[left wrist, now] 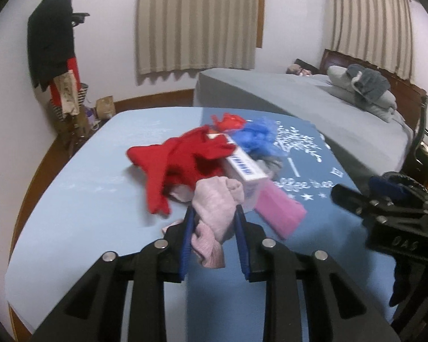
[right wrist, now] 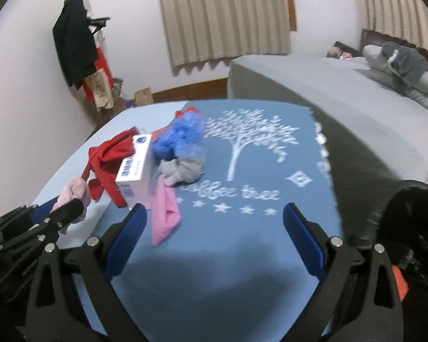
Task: Collect trash
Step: 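Grasp the pink cloth bundle with the left tool while the right tool grasps the pink cloth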
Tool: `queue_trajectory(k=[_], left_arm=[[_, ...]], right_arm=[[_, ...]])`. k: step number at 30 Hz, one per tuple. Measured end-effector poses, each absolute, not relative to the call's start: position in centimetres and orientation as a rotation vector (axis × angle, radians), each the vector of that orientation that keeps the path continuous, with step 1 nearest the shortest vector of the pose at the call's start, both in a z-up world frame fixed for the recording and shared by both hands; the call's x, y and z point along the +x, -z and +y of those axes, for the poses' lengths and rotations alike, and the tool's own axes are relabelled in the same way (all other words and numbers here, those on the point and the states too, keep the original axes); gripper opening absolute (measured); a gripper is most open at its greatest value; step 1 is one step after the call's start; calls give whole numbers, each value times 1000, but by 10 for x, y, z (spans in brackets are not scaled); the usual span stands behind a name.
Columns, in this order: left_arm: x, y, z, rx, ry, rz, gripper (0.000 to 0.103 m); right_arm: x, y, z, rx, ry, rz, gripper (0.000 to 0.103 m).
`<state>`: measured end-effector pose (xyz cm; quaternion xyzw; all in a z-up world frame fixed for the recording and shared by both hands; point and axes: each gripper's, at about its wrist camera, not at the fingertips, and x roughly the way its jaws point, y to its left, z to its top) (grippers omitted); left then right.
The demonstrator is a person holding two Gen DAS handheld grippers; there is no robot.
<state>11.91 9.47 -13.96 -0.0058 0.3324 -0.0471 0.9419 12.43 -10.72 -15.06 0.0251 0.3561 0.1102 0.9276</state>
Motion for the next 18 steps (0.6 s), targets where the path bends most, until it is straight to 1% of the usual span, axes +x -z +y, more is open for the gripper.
queue_trajectory(k=[1, 2, 6, 8, 9, 10, 11, 13, 14, 16, 18], left_arm=[[120, 140, 98, -14, 88, 680, 28], [122, 141, 102, -14, 78, 681, 28], [124, 144, 113, -12, 58, 685, 28], [125, 145, 116, -15, 52, 688, 28], [125, 145, 117, -18, 51, 689, 28], [126, 145, 118, -21, 50, 691, 28], [126, 146, 118, -22, 50, 692, 28], [126, 146, 118, -21, 51, 692, 28], [126, 146, 118, -22, 52, 693, 28], [125, 146, 118, -26, 53, 693, 28], [125, 145, 116, -25, 57, 692, 28]], right_arm=[[129, 155, -101, 44, -233, 751, 91], [132, 158, -98, 42, -241, 762, 84], [145, 173, -76, 19, -282, 830, 76], [150, 180, -66, -1, -306, 865, 63], [152, 183, -64, -4, -317, 882, 58], [153, 186, -62, 3, -332, 900, 46], [154, 190, -61, 18, -355, 925, 29], [154, 192, -61, 42, -382, 936, 14], [153, 191, -62, 45, -386, 931, 11], [148, 185, -65, 46, -388, 911, 9], [143, 176, -71, 49, -376, 883, 8]])
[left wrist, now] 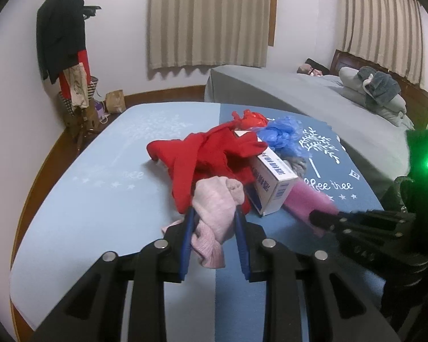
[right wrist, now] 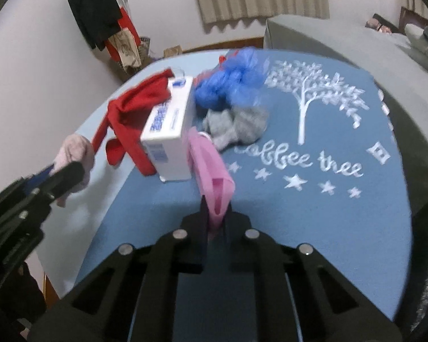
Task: Collect trash
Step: 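Carry both pink cloths over the bin and release them inside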
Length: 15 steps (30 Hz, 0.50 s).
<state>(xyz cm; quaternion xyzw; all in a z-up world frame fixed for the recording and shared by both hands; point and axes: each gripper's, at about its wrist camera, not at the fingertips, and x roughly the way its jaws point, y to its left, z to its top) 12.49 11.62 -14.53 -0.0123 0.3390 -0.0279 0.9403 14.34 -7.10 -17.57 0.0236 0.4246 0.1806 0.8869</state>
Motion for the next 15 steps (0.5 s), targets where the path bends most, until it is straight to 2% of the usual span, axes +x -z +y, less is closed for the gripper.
queue_trajectory(k=[15], left_arm=[[121, 110, 52, 9, 195, 624, 28]], right_arm=[[94, 121, -154, 102, -214, 756, 9]])
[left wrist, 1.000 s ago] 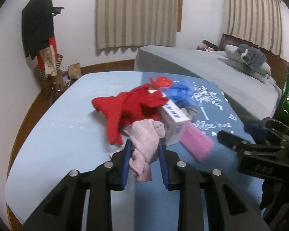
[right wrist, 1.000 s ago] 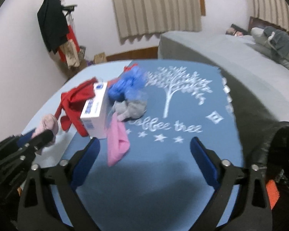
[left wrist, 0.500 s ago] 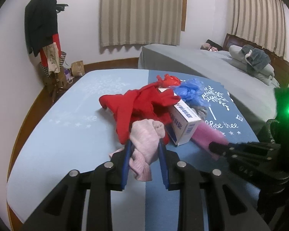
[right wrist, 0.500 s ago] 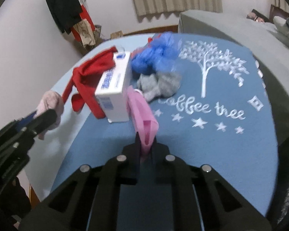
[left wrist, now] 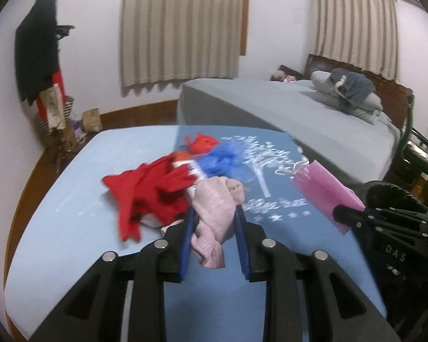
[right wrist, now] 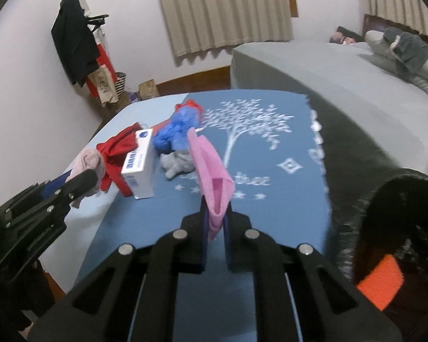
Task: Collect trash
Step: 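Carry both pink cloths over the bin and release them inside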
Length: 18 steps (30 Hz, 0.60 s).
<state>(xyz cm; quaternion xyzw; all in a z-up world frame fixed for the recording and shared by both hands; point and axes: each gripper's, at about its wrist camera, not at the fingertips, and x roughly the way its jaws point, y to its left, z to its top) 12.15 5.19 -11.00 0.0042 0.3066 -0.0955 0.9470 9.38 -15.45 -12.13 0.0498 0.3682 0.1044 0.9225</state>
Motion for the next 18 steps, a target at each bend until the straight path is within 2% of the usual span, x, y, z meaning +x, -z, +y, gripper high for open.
queue_trajectory(k=[18], left_arm=[[122, 83, -75, 66, 449, 573, 28]], right_arm=[[39, 95, -282, 176, 81, 676, 9]])
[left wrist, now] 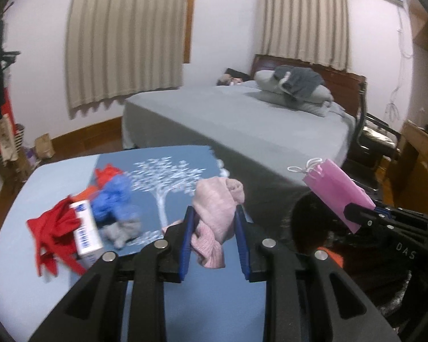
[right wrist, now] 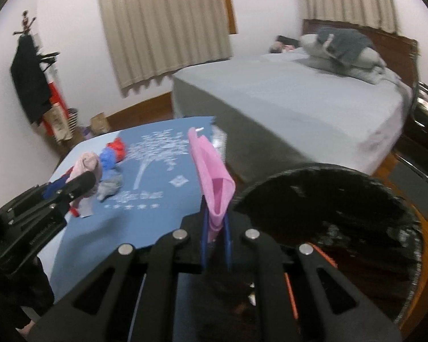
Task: Collect trash
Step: 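Carry both pink cloths over the bin and release them inside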
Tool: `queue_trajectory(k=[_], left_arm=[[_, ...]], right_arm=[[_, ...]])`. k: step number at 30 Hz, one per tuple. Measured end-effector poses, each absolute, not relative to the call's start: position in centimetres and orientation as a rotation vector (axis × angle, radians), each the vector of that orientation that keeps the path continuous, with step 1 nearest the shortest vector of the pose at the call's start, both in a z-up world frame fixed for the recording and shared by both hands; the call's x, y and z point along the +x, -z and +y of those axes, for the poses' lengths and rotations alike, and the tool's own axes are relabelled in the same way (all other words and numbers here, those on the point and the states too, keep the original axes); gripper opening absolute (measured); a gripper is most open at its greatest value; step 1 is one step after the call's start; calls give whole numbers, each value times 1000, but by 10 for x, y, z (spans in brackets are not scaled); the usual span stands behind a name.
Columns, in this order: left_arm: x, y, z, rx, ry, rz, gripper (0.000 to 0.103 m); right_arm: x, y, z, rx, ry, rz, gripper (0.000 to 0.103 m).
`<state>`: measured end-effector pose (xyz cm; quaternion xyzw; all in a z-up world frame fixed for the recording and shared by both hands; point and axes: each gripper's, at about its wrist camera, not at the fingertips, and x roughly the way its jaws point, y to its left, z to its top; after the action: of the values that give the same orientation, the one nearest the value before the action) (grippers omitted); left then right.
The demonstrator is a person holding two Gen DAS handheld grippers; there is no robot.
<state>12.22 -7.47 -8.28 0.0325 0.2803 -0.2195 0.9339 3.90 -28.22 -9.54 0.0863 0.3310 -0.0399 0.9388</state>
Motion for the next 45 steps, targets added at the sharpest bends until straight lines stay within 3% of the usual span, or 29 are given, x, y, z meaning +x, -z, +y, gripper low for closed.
queue_trajectory(k=[30, 33, 39, 41, 45], left_arm=[[102, 110, -231, 139, 775, 636, 28], [103, 112, -238, 127, 818, 659, 36], [105, 114, -235, 92, 833, 683, 63], [107, 112, -228, 85, 811, 678, 69], [114, 106, -203, 75, 734, 653, 79]], right_arm=[[-24, 120, -393, 264, 387, 707, 11], [-27, 121, -396, 261, 415, 711, 15], [-31, 121, -402, 259, 459, 697, 61], [-32, 120, -402, 249, 478, 687, 81], [-30, 117, -397, 227, 478, 672, 92]])
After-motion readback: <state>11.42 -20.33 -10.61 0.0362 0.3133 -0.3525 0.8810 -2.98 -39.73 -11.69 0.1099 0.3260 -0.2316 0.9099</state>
